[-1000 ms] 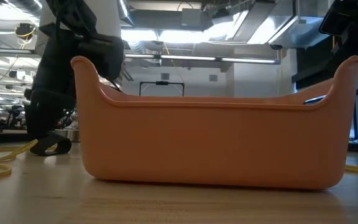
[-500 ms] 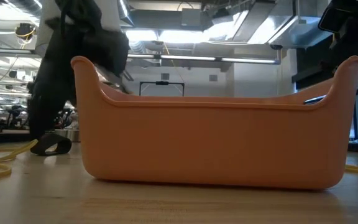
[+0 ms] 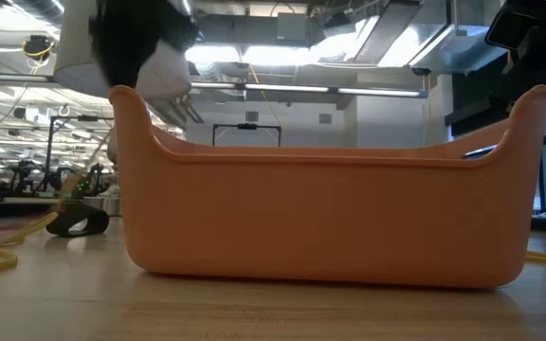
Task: Pick and place rubber bands into bin
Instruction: Put the yellow rubber band into the orange bin, then put the green rubber band into the orange bin
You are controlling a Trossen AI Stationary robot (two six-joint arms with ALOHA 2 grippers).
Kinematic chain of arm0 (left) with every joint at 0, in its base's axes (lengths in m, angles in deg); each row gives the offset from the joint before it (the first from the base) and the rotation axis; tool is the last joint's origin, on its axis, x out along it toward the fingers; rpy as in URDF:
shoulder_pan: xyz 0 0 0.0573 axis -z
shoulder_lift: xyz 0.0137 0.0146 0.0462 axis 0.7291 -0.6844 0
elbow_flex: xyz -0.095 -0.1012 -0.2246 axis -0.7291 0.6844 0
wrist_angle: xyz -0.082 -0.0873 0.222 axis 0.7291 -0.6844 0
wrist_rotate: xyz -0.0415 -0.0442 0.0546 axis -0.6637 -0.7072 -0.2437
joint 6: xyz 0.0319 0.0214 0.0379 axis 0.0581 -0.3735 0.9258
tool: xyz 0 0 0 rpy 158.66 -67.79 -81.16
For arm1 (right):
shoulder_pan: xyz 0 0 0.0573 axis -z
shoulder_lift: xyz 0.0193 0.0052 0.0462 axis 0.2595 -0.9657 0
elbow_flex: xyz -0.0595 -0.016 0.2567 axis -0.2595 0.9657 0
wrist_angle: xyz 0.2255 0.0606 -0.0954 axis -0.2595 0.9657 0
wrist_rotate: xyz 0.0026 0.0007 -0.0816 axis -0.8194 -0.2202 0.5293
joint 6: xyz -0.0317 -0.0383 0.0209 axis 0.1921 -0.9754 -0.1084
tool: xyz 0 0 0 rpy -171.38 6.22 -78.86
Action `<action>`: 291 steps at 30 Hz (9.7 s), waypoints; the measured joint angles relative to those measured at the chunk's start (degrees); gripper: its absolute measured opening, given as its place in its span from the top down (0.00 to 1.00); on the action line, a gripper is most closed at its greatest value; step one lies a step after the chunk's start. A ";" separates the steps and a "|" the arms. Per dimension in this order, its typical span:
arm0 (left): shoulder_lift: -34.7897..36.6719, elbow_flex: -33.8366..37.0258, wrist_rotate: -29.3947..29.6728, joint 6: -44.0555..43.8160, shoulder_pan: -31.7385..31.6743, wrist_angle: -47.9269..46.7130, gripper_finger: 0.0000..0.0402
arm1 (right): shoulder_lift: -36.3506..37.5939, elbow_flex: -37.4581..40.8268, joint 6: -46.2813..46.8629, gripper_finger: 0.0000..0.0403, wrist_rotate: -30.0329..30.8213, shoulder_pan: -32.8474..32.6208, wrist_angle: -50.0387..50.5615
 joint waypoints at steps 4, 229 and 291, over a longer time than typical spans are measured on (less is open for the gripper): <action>0.02 -6.11 4.12 0.10 2.26 0.08 1.00 | 0.00 0.00 0.03 0.99 0.02 0.00 0.00; 45.66 40.36 -2.78 32.17 -9.81 41.22 1.00 | -85.59 -54.37 23.96 0.82 0.39 42.73 24.60; 45.66 40.32 -1.93 31.71 -9.77 41.05 0.99 | -79.02 -79.34 15.17 1.00 3.95 -9.60 29.27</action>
